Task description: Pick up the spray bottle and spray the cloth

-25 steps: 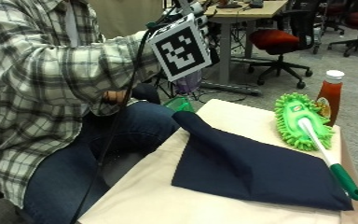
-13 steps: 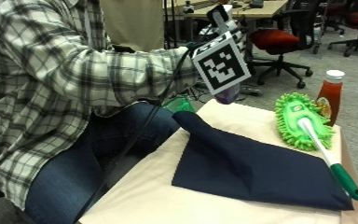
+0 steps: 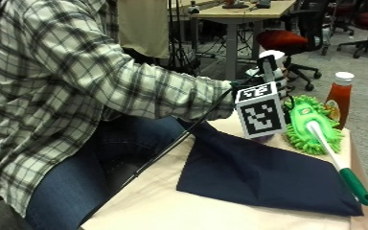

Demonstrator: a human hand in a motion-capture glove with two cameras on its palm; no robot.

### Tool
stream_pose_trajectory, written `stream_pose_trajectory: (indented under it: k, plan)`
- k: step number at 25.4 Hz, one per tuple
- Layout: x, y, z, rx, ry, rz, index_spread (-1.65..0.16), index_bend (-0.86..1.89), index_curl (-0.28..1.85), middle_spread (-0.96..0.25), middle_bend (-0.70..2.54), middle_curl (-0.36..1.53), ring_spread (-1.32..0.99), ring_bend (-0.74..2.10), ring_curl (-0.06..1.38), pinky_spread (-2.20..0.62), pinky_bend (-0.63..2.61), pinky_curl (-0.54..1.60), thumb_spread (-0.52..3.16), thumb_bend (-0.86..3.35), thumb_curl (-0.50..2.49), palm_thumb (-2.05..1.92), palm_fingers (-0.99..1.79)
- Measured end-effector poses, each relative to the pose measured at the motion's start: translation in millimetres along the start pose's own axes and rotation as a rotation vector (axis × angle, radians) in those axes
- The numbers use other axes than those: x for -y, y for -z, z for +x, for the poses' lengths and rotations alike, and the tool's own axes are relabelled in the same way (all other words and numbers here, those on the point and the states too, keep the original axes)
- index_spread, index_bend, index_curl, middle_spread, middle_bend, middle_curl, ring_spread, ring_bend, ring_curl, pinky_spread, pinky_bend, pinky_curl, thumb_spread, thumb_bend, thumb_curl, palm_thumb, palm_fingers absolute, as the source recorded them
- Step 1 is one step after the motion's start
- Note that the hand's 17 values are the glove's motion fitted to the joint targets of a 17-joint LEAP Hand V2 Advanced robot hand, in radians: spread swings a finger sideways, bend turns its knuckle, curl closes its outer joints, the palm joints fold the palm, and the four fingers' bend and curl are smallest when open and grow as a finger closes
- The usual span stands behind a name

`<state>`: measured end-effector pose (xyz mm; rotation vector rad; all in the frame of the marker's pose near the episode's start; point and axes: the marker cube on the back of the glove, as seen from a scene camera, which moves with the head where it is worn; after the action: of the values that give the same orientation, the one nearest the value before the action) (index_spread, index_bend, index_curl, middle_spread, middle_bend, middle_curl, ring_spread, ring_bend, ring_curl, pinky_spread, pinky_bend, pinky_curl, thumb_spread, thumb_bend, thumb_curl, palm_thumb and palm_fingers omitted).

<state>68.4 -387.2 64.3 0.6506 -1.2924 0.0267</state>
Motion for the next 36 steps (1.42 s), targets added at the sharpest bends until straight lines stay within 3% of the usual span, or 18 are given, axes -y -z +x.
stream_pose_trajectory:
  k: [12,16,19,21,24,30,36]
  plan:
    - [1.1,-1.5,16.0,-0.019,-0.027,-0.117,-0.26,0.11,0.54,-0.14,0.47,0.56,-0.17,0.52,0.48,-0.05,0.29,0.42,0.32,-0.03,0.75,1.11,1.07]
    - [-5.8,-0.9,12.2,-0.019,-0.046,-0.161,-0.27,0.05,0.49,-0.13,0.47,0.56,-0.19,0.53,0.49,0.0,0.23,0.42,0.4,-0.04,0.73,1.09,0.9]
    - [-10.6,3.9,5.9,-0.024,-0.046,-0.175,-0.29,0.03,0.45,-0.12,0.44,0.54,-0.17,0.51,0.49,0.06,0.2,0.42,0.51,-0.04,0.72,1.05,0.7]
    - [-13.3,9.5,0.0,-0.028,-0.046,-0.18,-0.33,0.11,0.47,-0.12,0.32,0.5,-0.12,0.37,0.47,0.09,0.17,0.43,0.58,-0.07,0.7,0.99,0.17]
    - [-17.4,20.5,-8.2,-0.056,-0.047,-0.174,-0.37,0.13,0.46,-0.12,0.23,0.47,-0.09,0.29,0.47,0.12,0.23,0.45,0.65,-0.07,0.67,0.92,-0.04]
    - [-37.2,55.3,-34.3,-0.155,-0.022,-0.141,-0.4,0.11,0.36,-0.13,0.14,0.39,-0.05,0.22,0.35,0.15,0.25,0.37,0.76,-0.05,0.63,0.86,-0.06]
    - [-103.9,114.9,-69.2,-0.408,0.016,-0.234,-0.41,0.14,0.33,-0.13,0.16,0.36,-0.03,0.22,0.33,0.17,0.25,0.36,0.85,-0.05,0.59,0.77,-0.05]
